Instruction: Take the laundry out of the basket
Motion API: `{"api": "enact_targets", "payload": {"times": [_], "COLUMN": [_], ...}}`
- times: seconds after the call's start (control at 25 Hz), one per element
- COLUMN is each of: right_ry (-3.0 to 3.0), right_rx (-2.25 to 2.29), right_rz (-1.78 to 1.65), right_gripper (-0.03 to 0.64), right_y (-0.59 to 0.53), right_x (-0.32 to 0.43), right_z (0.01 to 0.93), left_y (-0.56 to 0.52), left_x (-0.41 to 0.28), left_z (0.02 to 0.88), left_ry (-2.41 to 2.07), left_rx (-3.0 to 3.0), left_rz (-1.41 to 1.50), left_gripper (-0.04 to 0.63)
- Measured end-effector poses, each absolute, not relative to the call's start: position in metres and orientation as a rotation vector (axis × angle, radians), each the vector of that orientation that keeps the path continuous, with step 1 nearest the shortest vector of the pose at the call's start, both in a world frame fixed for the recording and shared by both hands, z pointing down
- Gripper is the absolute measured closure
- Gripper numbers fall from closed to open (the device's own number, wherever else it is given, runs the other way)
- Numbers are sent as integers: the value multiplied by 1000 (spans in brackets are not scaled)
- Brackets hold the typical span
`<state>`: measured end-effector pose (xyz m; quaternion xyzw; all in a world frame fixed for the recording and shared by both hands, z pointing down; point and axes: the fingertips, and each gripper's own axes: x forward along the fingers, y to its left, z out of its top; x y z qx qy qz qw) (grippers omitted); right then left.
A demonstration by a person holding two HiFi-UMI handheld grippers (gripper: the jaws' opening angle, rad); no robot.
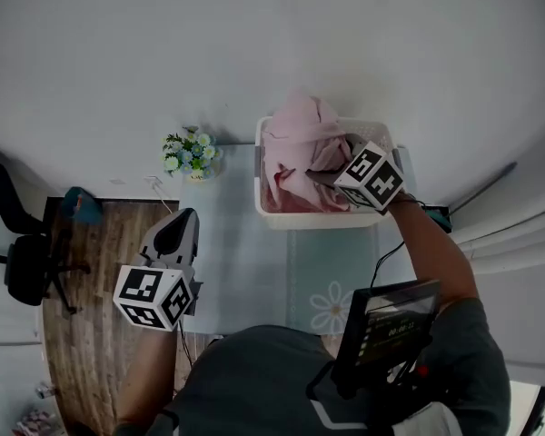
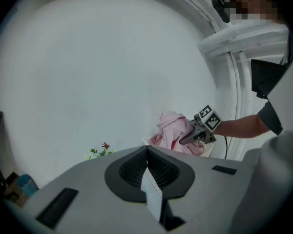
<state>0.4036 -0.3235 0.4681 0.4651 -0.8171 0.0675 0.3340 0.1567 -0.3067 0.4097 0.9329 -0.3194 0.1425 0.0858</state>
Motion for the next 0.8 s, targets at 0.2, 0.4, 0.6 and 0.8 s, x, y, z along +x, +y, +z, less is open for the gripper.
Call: {"api": "enact_targets", "payload": {"times": [0.2, 0.4, 0.6, 0.8], "right_ry": [-2163, -2190, -2194, -2246], "right_rx": [1372, 1525, 1583, 1614], "right_rz": [91, 2, -122, -203], "right_gripper": [319, 318, 318, 318], "right_y": [-315, -310, -306, -311], "right_x": [399, 399, 380, 329], "right_z": [403, 335, 276, 193], "left_y": [-305, -310, -314, -314], "left_x": [145, 135, 117, 80], "left_z": [390, 362, 340, 296], "left_ry": [-952, -967, -992, -997], "left_rx": [2816, 2865, 2881, 2886], "left_rz": [370, 279, 216, 137], "left_gripper": [588, 588, 588, 588]}}
